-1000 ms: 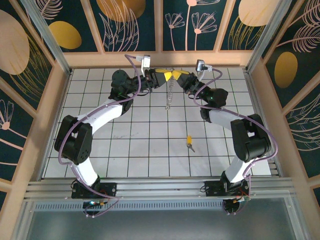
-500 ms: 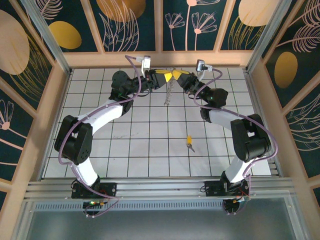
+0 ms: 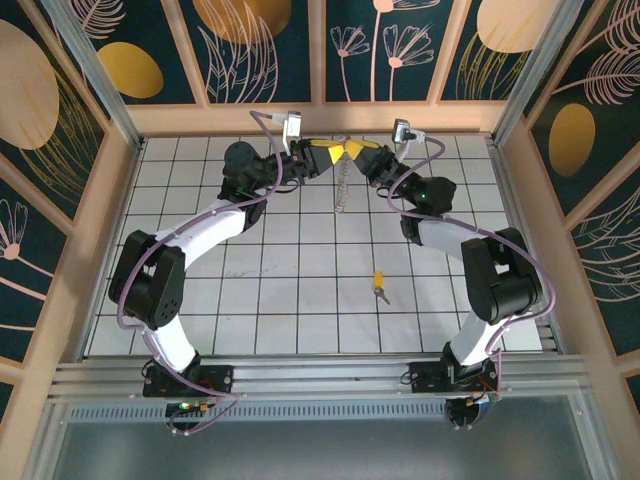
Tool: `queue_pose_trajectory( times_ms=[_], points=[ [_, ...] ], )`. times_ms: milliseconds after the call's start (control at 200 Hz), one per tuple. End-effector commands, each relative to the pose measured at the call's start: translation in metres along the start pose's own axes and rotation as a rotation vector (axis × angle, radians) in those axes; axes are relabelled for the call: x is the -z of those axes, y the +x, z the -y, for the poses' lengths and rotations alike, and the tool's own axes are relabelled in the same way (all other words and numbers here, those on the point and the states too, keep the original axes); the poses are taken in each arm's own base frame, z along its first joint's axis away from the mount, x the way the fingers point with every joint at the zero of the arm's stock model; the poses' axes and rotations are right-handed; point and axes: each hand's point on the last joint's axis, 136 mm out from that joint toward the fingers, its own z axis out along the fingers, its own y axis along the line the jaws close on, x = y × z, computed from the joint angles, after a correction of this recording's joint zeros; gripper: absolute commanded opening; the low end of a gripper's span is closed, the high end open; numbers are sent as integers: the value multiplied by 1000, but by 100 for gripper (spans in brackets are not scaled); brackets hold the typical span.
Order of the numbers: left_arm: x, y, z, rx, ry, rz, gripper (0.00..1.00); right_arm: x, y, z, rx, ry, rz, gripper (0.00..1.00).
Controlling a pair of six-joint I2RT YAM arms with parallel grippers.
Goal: Put the keys on the keyring
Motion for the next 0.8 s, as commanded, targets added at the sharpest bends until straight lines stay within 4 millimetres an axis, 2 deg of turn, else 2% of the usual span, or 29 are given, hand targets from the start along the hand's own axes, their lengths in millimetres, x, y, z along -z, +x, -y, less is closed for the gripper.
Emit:
queue_pose_trajectory(
  times_ms=[0, 145, 611, 746, 796],
  points=[
    [-3, -10, 14, -47, 38, 23, 9, 2, -11, -20, 75, -74, 43, 0],
    [-3, -10, 13, -46, 44, 25, 0, 2, -10, -19, 69, -71, 35, 0],
    [-3, -11, 16, -98, 35, 8, 0, 4, -12, -17, 69, -37, 18, 0],
    [-3, -11, 16, -129, 15, -7, 0, 8, -17, -15, 62, -11, 28, 31],
    [-3, -10, 14, -144, 2, -18, 0, 11, -19, -14, 60, 5, 31, 38]
  ],
)
